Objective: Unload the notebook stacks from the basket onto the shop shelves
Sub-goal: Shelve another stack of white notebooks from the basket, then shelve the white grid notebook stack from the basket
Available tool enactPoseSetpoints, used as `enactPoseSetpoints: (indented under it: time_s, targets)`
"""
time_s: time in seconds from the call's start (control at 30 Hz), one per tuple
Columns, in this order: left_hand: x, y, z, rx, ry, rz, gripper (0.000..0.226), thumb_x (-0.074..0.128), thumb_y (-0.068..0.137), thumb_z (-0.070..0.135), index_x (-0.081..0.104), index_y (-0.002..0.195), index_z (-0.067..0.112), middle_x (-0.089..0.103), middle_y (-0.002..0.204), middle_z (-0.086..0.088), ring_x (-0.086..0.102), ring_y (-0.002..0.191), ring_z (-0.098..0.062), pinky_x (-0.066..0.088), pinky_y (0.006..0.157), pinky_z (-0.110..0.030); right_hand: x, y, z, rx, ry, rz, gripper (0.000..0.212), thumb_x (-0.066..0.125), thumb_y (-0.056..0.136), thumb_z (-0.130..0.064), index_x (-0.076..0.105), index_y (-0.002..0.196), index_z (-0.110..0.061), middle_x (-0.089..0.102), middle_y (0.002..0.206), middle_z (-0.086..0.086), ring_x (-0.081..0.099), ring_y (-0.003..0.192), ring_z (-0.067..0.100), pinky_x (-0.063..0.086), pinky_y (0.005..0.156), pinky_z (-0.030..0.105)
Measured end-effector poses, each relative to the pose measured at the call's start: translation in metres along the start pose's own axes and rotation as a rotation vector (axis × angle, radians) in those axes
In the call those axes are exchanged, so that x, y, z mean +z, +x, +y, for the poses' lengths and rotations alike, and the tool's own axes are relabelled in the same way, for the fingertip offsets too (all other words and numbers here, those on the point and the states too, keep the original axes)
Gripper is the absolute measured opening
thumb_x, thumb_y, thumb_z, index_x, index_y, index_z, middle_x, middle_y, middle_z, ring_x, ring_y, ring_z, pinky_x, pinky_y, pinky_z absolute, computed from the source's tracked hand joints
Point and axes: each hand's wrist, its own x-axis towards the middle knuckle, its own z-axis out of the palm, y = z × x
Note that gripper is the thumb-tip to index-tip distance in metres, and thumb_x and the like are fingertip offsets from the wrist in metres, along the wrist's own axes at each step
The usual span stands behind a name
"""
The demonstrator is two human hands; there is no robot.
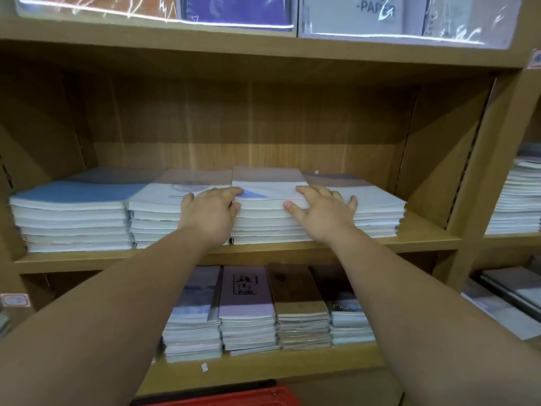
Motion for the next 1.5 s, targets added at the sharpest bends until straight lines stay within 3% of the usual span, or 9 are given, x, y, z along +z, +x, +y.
enactPoseSetpoints:
  time_s: [0.17, 0.3, 0.4, 0.6, 0.7, 0.83, 1.0, 1.2, 1.5]
  targets:
    - [-0.002, -0.044, 0.0, 0.053, 0.023, 0.045, 0.057, 0.027, 0.107, 0.045, 0.005, 0.159, 0.041, 0.004, 0.17, 0.004, 0.002, 0.156, -0.026, 0.001, 0.119, -0.064, 0.036, -0.051, -0.017, 0.008, 0.004, 0.281, 0.065, 0.023, 0.102, -0.064, 0.01, 0.161, -0.04, 0.007, 0.172, 0.008, -0.009, 0.158, 0.032, -0.007, 0.121, 0.067]
    - [0.028, -0.127, -0.031, 0.11, -0.121, 0.296, 0.057, 0.045, 0.099, 0.045, 0.041, 0.152, 0.027, 0.041, 0.155, -0.012, 0.039, 0.141, -0.037, 0.034, 0.11, -0.059, 0.102, -0.124, -0.034, -0.098, 0.221, 0.377, 0.066, 0.036, 0.1, -0.062, 0.019, 0.159, -0.04, 0.006, 0.171, 0.009, -0.007, 0.158, 0.029, -0.002, 0.125, 0.057]
    - [0.073, -0.192, -0.064, 0.021, -0.178, 0.156, 0.055, 0.048, 0.095, 0.048, 0.057, 0.139, 0.017, 0.055, 0.13, -0.015, 0.055, 0.116, -0.038, 0.047, 0.093, -0.052, 0.16, -0.175, -0.047, -0.073, 0.28, 0.198, 0.066, 0.035, 0.097, -0.066, 0.03, 0.157, -0.038, 0.013, 0.17, 0.009, 0.0, 0.158, 0.029, 0.006, 0.125, 0.055]
    - [0.165, -0.319, -0.104, -0.296, -0.312, -0.31, 0.063, 0.05, 0.082, 0.055, 0.059, 0.134, 0.021, 0.056, 0.13, -0.015, 0.059, 0.116, -0.039, 0.051, 0.097, -0.047, 0.269, -0.265, -0.056, 0.113, 0.288, -0.385, 0.068, 0.055, 0.092, -0.062, 0.038, 0.153, -0.038, 0.016, 0.168, 0.011, 0.02, 0.153, 0.036, 0.026, 0.121, 0.047]
    - [0.213, -0.365, -0.118, -0.466, -0.31, -0.655, 0.066, 0.064, 0.088, 0.051, 0.046, 0.146, 0.025, 0.045, 0.146, -0.015, 0.05, 0.131, -0.037, 0.042, 0.109, -0.041, 0.322, -0.304, -0.048, 0.303, 0.314, -0.753, 0.074, 0.06, 0.085, -0.066, 0.039, 0.151, -0.041, 0.021, 0.164, 0.012, 0.03, 0.148, 0.037, 0.032, 0.119, 0.043]
    - [0.27, -0.409, -0.137, -0.658, -0.268, -0.949, 0.088, 0.063, 0.085, 0.063, 0.025, 0.157, 0.03, 0.036, 0.153, -0.017, 0.041, 0.139, -0.036, 0.038, 0.113, -0.041, 0.386, -0.346, -0.025, 0.458, 0.322, -0.974, 0.106, 0.05, 0.059, -0.084, 0.039, 0.153, -0.036, 0.044, 0.15, 0.014, 0.053, 0.13, 0.034, 0.048, 0.106, 0.044]
    - [0.297, -0.447, -0.167, -0.868, -0.282, -0.937, 0.098, 0.069, 0.086, 0.051, 0.009, 0.161, 0.03, 0.026, 0.161, -0.019, 0.039, 0.142, -0.035, 0.038, 0.113, -0.038, 0.415, -0.361, -0.052, 0.467, 0.542, -1.014, 0.069, 0.066, 0.094, -0.046, 0.041, 0.154, -0.023, 0.051, 0.149, 0.007, 0.058, 0.127, 0.027, 0.046, 0.096, 0.03]
    - [0.318, -0.481, -0.19, -0.96, -0.394, -0.895, 0.103, 0.071, 0.092, 0.03, -0.007, 0.159, 0.036, -0.012, 0.168, -0.007, 0.003, 0.155, -0.034, 0.017, 0.124, -0.045, 0.453, -0.391, -0.09, 0.443, 0.539, -1.085, 0.096, 0.072, 0.09, -0.04, 0.015, 0.163, -0.019, 0.018, 0.162, 0.008, 0.044, 0.138, 0.028, 0.046, 0.109, 0.039]
    - [0.328, -0.486, -0.202, -0.97, -0.357, -0.862, 0.108, 0.077, 0.087, 0.035, -0.004, 0.158, 0.045, -0.016, 0.168, 0.0, -0.002, 0.156, -0.03, 0.013, 0.126, -0.047, 0.454, -0.399, -0.082, 0.343, 0.585, -1.139, 0.095, 0.069, 0.094, -0.034, 0.006, 0.164, -0.023, -0.004, 0.172, -0.003, 0.009, 0.158, 0.024, 0.027, 0.124, 0.041]
